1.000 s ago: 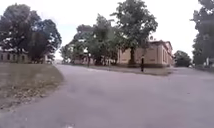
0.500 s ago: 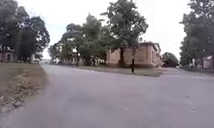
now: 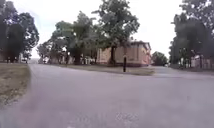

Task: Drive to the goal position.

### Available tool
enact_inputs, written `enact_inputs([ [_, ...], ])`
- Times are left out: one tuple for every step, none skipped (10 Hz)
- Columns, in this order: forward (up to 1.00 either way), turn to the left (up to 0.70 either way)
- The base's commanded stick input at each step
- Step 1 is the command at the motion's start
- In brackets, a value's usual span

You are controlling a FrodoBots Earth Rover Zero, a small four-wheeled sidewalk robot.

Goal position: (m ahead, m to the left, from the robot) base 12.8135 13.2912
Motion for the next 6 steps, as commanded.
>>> enact_inputs([
  [0.85, 0.00],
  [0.85, 0.00],
  [0.85, 0.00],
  [0.85, 0.00],
  [0.85, 0.00],
  [0.85, 0.00],
])
